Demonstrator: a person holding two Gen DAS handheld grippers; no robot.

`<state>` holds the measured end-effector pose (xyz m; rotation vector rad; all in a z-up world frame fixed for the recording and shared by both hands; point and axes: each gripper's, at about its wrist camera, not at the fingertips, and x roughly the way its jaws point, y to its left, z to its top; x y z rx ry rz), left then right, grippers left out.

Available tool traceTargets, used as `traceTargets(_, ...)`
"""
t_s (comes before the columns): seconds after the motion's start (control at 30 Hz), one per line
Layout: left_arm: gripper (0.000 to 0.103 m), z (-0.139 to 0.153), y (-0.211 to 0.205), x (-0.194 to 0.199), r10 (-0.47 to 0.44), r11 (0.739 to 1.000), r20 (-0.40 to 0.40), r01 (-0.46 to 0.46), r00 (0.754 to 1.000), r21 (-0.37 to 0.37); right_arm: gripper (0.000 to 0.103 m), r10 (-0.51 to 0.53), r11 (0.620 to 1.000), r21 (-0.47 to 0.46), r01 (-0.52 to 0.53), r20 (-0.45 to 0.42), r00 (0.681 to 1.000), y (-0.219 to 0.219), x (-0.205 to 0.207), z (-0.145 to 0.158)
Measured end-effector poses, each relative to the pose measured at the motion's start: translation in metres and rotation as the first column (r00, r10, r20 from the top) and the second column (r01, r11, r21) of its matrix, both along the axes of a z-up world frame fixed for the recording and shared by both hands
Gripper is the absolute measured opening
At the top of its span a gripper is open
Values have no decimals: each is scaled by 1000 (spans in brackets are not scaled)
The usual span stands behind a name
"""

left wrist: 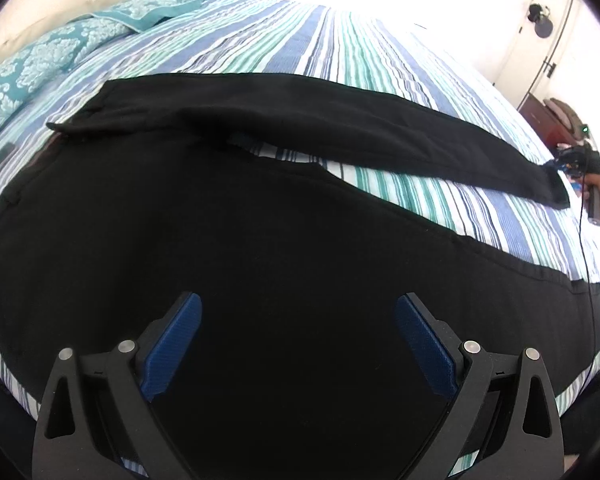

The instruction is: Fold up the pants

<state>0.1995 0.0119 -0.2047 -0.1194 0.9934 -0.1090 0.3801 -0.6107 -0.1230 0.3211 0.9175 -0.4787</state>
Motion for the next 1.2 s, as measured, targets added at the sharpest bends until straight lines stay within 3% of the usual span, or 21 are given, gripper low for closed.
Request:
traceTargets(0.13,99,5,-3,-3,-8,1000,15,8,1000,-6,6,143,988,-66,-137,91,986,46,-36,33)
traceTargets(0.23,99,10,-5,-7,-15,1000,29,15,999,0,1,312,947,-118,-299,115,943,109,-94,53)
traceTargets(0.33,99,18,-6,-12,-20,1000,52,20,998,9,1,404,914,-94,-394,138,904,166,-164,56)
traceTargets(0.5,99,27,-4,-18,-17,1000,60,16,998,24,1,385,923,-89,-375,166,908,223,-272,36)
traceTargets(0.63,99,31,-2,-21,1,1000,34,-1,999,0,4,278,959,3,-284,187,942,218,-307,7)
traceTargets(0.7,99,36,-4,-25,2,1000,44,-2,999,-4,20,210,974,49,-222,189,959,201,-306,1)
traceTargets(0.77,99,41,-6,-28,-1,1000,58,1,998,0,65,176,978,68,-195,225,958,178,-297,7)
traceTargets(0.8,99,42,-7,-27,-4,1000,58,4,998,-1,73,165,981,63,-184,236,958,166,-289,12)
traceTargets(0.9,99,45,-12,-14,-29,1000,57,29,998,2,75,167,982,44,-182,233,958,123,-240,28)
traceTargets(1.0,99,56,-14,11,-17,1000,77,16,997,19,74,185,982,4,-188,164,969,79,-169,34)
traceTargets(1.2,99,62,2,36,82,995,40,-80,996,-63,70,135,991,-15,-135,48,990,15,-51,19)
